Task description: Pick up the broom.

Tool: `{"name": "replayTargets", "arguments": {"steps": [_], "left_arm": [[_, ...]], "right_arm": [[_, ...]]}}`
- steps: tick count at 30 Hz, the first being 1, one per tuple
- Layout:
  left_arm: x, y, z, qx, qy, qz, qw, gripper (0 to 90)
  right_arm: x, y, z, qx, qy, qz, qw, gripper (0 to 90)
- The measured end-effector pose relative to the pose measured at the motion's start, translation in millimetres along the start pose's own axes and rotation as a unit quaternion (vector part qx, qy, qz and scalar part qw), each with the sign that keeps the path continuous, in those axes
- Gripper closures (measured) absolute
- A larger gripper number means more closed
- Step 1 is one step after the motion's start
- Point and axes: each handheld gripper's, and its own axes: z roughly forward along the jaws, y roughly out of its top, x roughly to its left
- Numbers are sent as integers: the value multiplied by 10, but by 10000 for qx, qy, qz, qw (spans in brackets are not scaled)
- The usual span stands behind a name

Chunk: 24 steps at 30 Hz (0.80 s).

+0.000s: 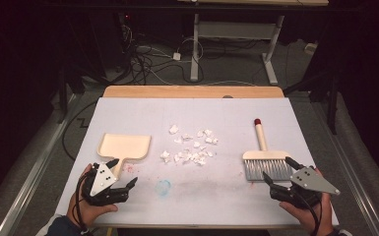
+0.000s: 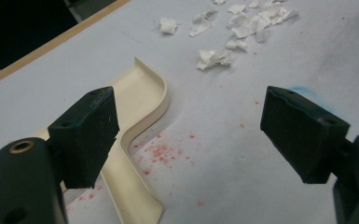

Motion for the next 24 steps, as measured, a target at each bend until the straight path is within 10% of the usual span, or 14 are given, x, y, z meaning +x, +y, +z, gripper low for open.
{"name": "replayTargets", "arguments": {"steps": [24], "left_arm": [[-56,-3,36,180,-169,31,9997,192]], "right_arm": [[-208,119,174,584,65,331,9977,201]]}}
